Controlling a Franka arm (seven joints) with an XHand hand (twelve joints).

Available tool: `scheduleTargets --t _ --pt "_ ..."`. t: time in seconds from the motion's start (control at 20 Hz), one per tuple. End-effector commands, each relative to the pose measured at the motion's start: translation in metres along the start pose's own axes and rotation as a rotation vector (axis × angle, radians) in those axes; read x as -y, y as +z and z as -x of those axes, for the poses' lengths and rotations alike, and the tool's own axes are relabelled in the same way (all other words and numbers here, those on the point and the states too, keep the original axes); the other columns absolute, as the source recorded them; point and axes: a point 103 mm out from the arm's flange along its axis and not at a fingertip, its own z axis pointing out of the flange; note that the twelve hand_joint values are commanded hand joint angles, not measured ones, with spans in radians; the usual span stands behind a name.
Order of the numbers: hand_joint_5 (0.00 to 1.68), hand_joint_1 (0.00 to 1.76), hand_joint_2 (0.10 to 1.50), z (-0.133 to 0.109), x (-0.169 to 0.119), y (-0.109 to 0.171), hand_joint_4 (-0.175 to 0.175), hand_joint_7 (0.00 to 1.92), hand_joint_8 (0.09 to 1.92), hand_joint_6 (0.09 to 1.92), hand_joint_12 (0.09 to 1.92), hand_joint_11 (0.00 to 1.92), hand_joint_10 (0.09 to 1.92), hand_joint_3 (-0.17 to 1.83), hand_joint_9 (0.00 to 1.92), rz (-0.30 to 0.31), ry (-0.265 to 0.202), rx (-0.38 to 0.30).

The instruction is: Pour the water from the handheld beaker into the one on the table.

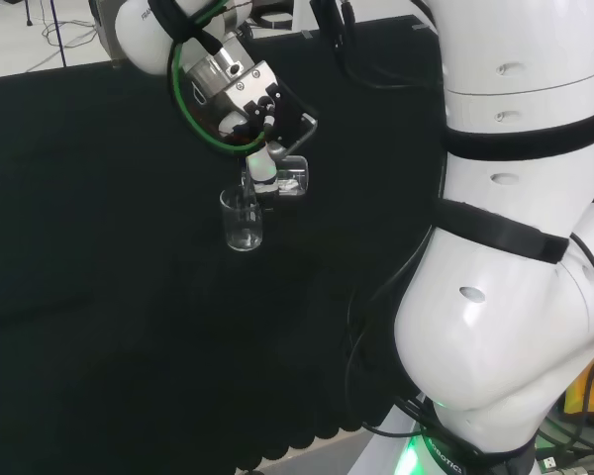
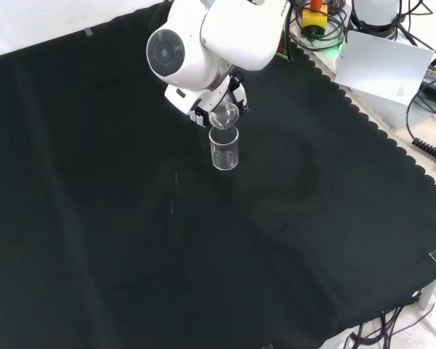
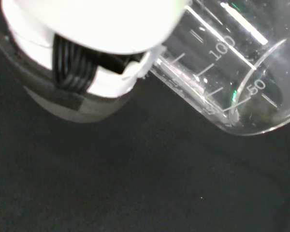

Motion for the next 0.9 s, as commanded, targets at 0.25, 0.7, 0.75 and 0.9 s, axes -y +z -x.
scheduleTargets --t 0.25,0.7,0.75,0.9 --pt "1.43 1.44 0.65 -0.0039 -0.0007 -0.0042 -0.175 1.41 0.3 0.27 0.67 1.42 0.09 0.52 1.63 -0.049 0.015 0.0" --pt "1.43 1.44 0.66 -0.0051 0.0002 -0.0086 -0.175 1.41 0.3 0.28 0.68 1.41 0.09 0.52 1.63 -0.095 0.03 0.031" --pt "1.43 1.44 0.65 -0.0051 0.0003 -0.0083 -0.175 1.41 0.3 0.28 0.67 1.41 0.09 0.52 1.63 -0.096 0.03 0.033" --pt "1.43 1.44 0.65 -0.0086 0.002 -0.01 -0.175 1.41 0.3 0.27 0.67 1.42 0.09 0.52 1.63 -0.095 0.03 0.046"
